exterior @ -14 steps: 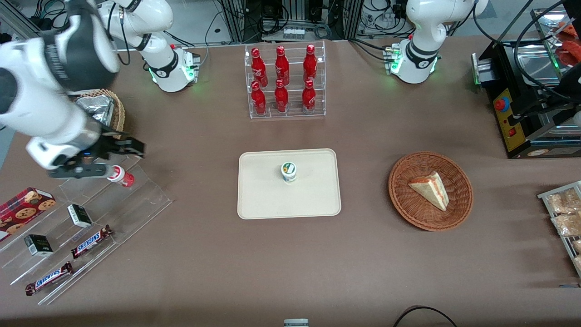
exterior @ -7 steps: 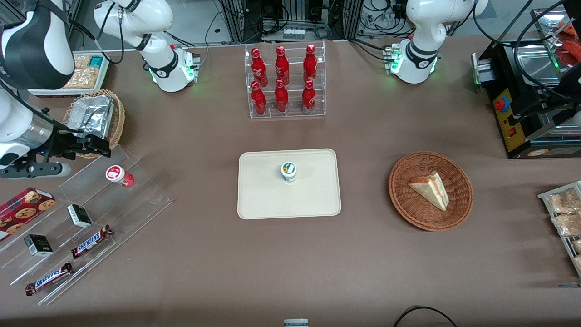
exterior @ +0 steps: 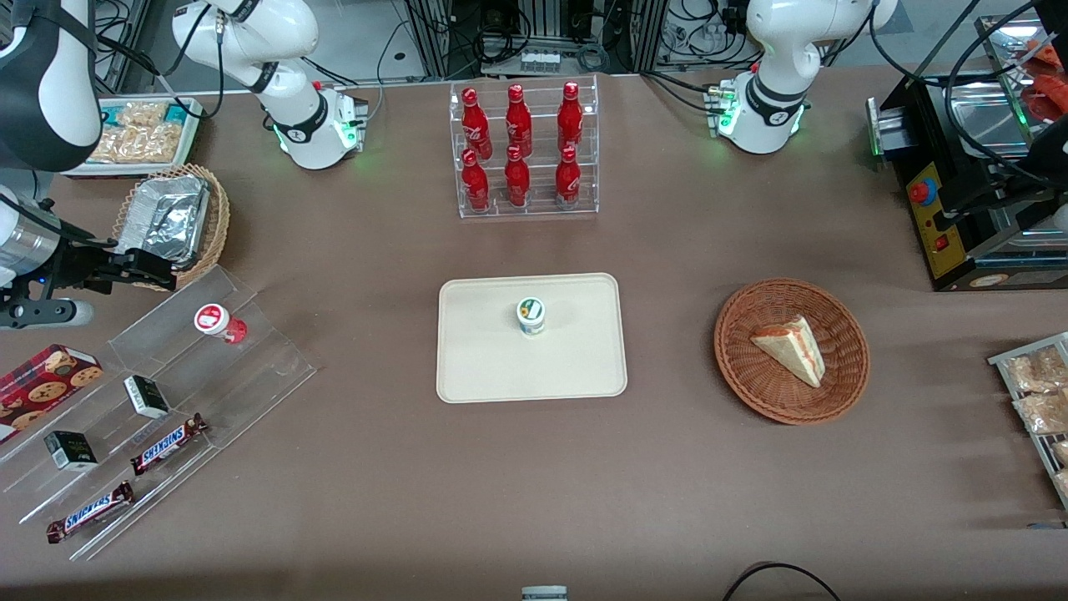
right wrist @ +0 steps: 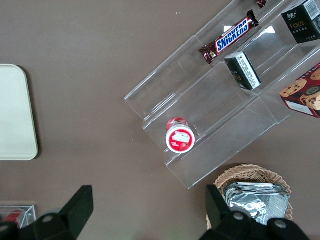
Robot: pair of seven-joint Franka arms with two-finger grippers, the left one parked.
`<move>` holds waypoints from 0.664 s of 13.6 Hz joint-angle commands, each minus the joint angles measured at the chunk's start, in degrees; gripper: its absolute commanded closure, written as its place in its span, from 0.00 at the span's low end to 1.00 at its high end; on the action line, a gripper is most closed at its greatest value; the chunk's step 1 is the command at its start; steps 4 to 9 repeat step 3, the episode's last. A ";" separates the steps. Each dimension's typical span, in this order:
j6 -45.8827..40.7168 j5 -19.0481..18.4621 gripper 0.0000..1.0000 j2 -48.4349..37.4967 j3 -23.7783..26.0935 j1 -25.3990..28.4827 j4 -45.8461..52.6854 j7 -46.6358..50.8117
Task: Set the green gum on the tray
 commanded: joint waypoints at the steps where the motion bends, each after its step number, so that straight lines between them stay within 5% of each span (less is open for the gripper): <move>1: -1.68 1.42 0.00 0.00 -0.85 0.01 1.15 -0.06; 9: -1.68 1.51 0.00 -0.09 -1.11 0.18 1.59 0.03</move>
